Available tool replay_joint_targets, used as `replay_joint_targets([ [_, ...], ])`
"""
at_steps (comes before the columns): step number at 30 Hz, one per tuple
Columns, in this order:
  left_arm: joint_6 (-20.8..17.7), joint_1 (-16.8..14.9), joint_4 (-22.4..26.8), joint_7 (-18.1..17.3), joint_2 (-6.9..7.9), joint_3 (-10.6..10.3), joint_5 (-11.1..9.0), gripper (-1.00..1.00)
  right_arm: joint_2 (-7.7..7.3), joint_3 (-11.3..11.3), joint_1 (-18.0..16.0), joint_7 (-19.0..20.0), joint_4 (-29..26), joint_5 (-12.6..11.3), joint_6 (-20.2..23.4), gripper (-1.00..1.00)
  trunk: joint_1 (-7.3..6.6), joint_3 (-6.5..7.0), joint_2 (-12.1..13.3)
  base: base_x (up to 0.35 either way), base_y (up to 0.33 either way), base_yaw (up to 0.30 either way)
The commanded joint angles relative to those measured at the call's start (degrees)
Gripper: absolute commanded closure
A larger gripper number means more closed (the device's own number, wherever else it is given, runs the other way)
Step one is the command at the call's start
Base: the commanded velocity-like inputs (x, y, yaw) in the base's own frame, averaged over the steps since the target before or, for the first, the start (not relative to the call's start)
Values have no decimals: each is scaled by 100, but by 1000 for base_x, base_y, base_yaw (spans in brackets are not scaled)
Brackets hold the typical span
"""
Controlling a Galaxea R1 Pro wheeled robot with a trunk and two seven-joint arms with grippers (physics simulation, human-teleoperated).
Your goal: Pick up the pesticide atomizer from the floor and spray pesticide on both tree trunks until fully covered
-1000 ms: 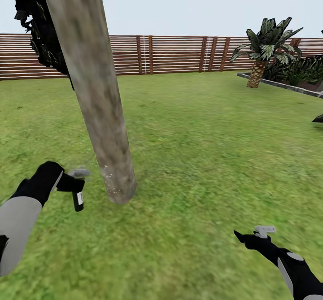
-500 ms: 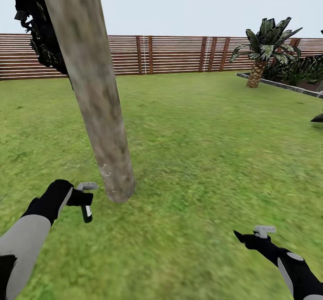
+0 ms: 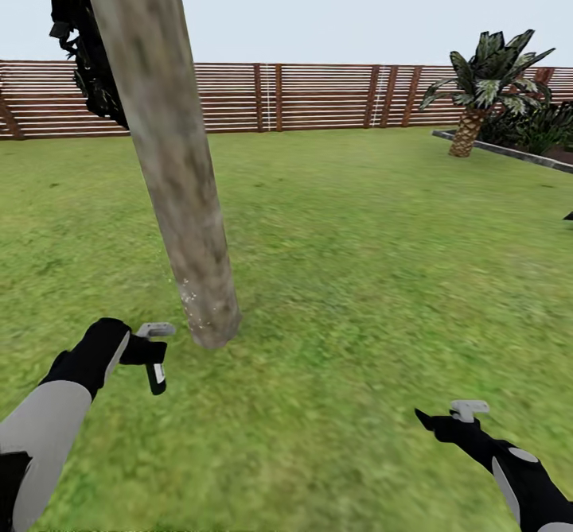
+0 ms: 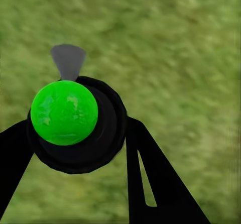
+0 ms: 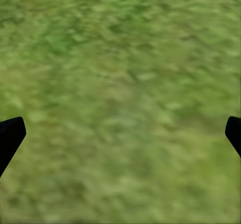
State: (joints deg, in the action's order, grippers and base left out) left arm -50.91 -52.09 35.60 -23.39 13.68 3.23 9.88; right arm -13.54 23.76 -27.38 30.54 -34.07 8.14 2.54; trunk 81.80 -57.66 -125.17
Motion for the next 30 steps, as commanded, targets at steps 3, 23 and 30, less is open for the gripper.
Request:
replay_joint_targets([
  [3, -98, -60, 178, -53, -19, -2, 63, 100, 6, 41, -4, 49, -11, 56, 27, -100, -1, -5, -2, -1, -8, 18],
  [23, -821, -929, 569, -131, -78, -425, 59, 100, 1, 45, -4, 42, -12, 56, 27, -100, -1, -5, -2, 0, 0, 0],
  [30, -824, -484, 584, -496, -160, -478, 51, 100, 1, 41, -4, 48, -12, 56, 27, -100, -1, -5, -2, 0, 0, 0],
])
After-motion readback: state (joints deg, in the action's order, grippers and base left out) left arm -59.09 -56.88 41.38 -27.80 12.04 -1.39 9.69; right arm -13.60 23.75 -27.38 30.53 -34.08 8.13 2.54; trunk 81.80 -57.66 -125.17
